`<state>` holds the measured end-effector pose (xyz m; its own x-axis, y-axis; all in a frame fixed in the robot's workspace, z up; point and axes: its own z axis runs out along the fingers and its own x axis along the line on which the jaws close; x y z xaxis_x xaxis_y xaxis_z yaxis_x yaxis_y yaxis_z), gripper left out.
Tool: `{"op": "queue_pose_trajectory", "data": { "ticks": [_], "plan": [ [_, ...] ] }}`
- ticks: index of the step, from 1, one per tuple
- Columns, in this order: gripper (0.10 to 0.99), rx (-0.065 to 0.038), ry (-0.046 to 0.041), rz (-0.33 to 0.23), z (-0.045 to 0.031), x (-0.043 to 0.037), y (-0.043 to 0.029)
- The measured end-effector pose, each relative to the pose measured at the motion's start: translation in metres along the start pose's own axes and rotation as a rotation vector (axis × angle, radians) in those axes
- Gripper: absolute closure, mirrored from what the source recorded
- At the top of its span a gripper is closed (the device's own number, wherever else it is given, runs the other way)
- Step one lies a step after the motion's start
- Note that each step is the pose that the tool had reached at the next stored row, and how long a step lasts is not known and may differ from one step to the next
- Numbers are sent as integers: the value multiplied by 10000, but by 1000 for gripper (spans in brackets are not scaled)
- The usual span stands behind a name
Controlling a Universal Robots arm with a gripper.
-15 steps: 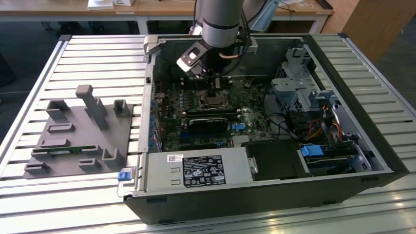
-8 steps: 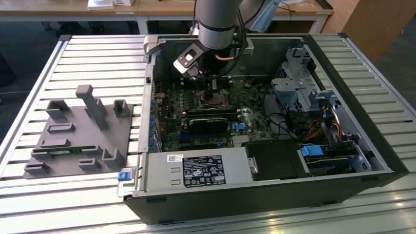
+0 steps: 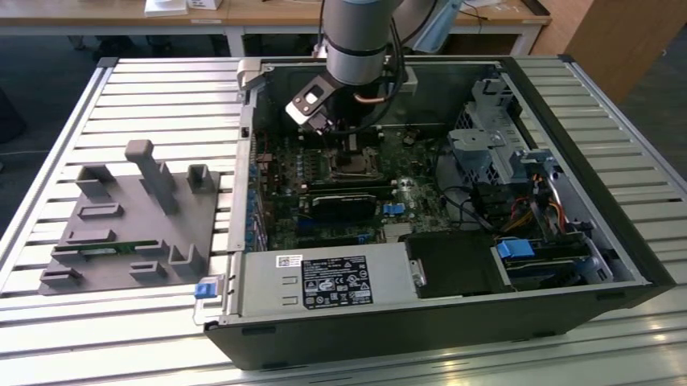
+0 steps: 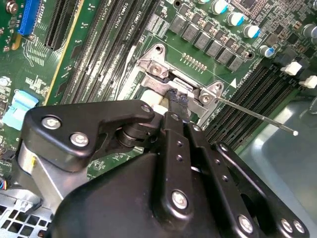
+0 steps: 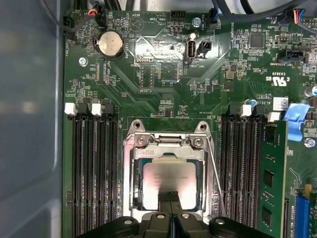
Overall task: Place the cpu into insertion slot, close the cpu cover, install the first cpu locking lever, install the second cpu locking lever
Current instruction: 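Close the cpu cover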
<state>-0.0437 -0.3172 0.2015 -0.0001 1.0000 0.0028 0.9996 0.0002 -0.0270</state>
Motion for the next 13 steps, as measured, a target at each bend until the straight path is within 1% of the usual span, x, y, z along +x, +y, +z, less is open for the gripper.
{"op": "queue_pose_trajectory", "data": {
  "ticks": [5, 6, 7, 9, 11, 12, 13],
  "plan": [
    [980, 10, -11, 1, 28, -2, 7],
    [980, 3, -2, 1, 34, 0, 16],
    [980, 6, -8, 2, 33, 5, 40],
    [980, 3, -2, 0, 34, 10, 52],
    [980, -3, 7, 1, 23, 13, 54],
    [980, -18, 31, -1, 9, 17, 57],
    [980, -8, 18, -1, -20, 16, 55]
  ]
}}
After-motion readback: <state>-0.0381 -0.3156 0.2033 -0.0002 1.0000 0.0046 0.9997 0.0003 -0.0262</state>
